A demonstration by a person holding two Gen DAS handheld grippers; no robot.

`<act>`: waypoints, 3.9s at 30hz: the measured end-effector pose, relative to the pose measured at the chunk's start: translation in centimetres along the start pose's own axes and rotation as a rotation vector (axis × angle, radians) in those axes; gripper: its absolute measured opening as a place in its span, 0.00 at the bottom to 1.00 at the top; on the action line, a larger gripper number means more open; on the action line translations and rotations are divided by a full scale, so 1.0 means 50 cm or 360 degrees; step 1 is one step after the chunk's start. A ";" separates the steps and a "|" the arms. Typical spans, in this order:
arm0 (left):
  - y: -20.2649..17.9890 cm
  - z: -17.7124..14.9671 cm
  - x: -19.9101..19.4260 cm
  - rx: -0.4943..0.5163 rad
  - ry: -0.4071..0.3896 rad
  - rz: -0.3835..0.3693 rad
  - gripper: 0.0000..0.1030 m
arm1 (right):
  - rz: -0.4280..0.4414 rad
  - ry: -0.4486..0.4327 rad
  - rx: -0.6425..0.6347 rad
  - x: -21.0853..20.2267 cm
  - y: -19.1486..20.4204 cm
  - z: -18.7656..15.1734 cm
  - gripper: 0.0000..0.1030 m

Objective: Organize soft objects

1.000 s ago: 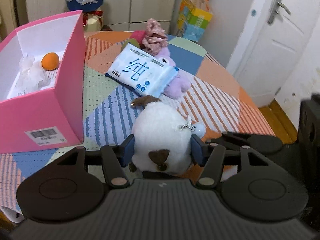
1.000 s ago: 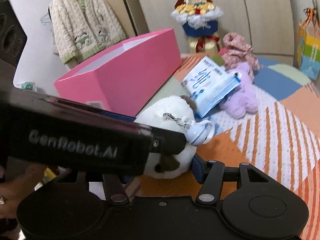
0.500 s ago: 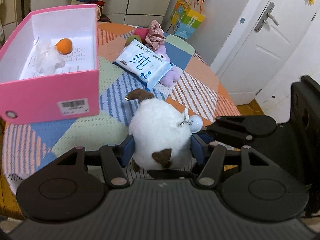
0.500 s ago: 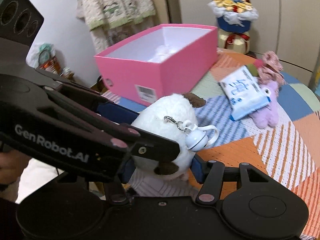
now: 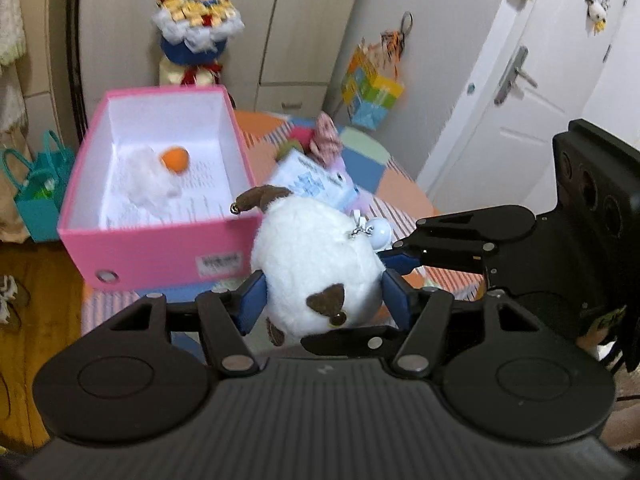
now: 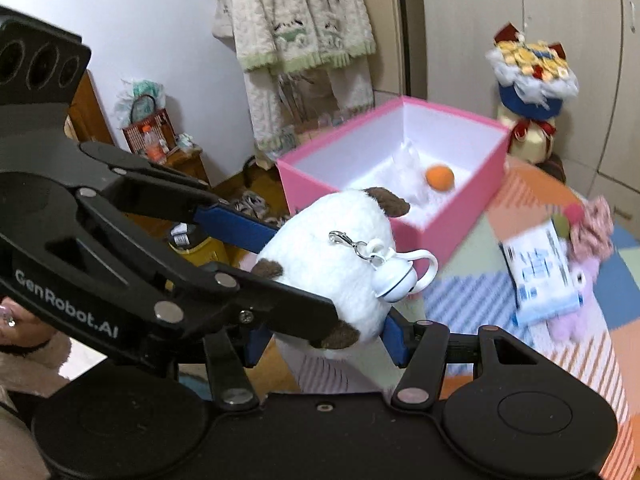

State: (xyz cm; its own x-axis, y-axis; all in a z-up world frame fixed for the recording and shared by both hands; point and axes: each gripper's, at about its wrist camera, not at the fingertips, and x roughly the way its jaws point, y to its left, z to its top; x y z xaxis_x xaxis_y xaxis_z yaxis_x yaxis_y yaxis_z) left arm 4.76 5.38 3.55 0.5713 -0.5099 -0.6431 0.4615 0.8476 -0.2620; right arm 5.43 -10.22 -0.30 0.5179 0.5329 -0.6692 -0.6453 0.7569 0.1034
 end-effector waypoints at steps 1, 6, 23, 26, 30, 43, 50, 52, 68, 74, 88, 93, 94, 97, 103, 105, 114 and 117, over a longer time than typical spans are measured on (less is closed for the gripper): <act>0.006 0.006 -0.006 0.0004 -0.0025 0.0009 0.59 | 0.0001 -0.0021 -0.0008 0.003 0.002 0.013 0.60; 0.049 0.043 -0.017 0.0006 -0.0163 0.0077 0.59 | 0.0024 -0.0142 -0.0012 0.032 -0.007 0.066 0.61; 0.296 0.217 0.152 -0.0264 -0.0158 0.0289 0.60 | 0.0211 -0.0102 0.0201 0.287 -0.167 0.257 0.61; 0.336 0.227 0.198 -0.0335 -0.0091 0.0330 0.60 | 0.0238 -0.0012 0.0238 0.346 -0.194 0.273 0.61; 0.380 0.231 0.249 -0.0419 -0.0020 0.0344 0.60 | 0.0238 0.0095 0.0251 0.405 -0.216 0.283 0.61; 0.394 0.231 0.297 -0.0397 0.0016 0.0409 0.61 | 0.0147 0.0243 0.0136 0.463 -0.239 0.295 0.63; 0.371 0.218 0.277 -0.0283 -0.0072 0.0531 0.62 | 0.0161 0.0221 0.0094 0.450 -0.238 0.293 0.65; 0.367 0.212 0.268 -0.0265 -0.0092 0.0528 0.62 | 0.0163 0.0196 0.0080 0.439 -0.237 0.288 0.65; 0.290 0.173 0.146 -0.0159 -0.0167 0.0468 0.63 | 0.0050 0.0020 -0.0054 0.273 -0.155 0.238 0.65; 0.228 0.148 0.083 -0.0032 -0.0192 0.0435 0.65 | -0.0028 -0.0051 -0.0103 0.187 -0.120 0.204 0.65; 0.084 0.088 -0.003 0.0283 -0.0201 0.0209 0.71 | -0.0167 -0.0251 -0.0102 -0.026 -0.108 0.086 0.67; 0.042 0.060 0.012 0.0327 -0.0121 0.0075 0.71 | -0.0247 -0.0246 -0.0039 -0.069 -0.132 0.026 0.67; 0.031 0.053 0.017 0.0344 -0.0112 0.0066 0.71 | -0.0262 -0.0236 -0.0018 -0.075 -0.140 0.011 0.68; -0.001 0.036 0.042 0.0395 -0.0091 0.0041 0.70 | -0.0287 -0.0203 0.0022 -0.089 -0.158 -0.026 0.68; -0.054 0.017 0.119 0.0422 -0.0001 -0.0020 0.71 | -0.0298 -0.0175 0.0091 -0.101 -0.213 -0.079 0.68; -0.063 0.018 0.152 0.0393 0.0038 -0.0053 0.71 | -0.0293 -0.0180 0.0113 -0.101 -0.232 -0.086 0.68; -0.083 0.048 0.252 0.0290 0.0075 -0.0100 0.71 | -0.0310 -0.0224 0.0172 -0.093 -0.320 -0.107 0.68; -0.086 0.059 0.283 0.0264 0.0061 -0.0080 0.71 | -0.0318 -0.0240 0.0191 -0.086 -0.345 -0.111 0.68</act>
State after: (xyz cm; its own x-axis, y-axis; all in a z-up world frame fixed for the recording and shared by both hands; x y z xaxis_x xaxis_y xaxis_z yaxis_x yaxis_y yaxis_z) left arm 12.85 -5.91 -2.29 0.5198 -0.5426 -0.6598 0.5965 0.7834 -0.1744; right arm 11.21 -27.67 -3.28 0.7118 0.4123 -0.5687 -0.4554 0.8873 0.0732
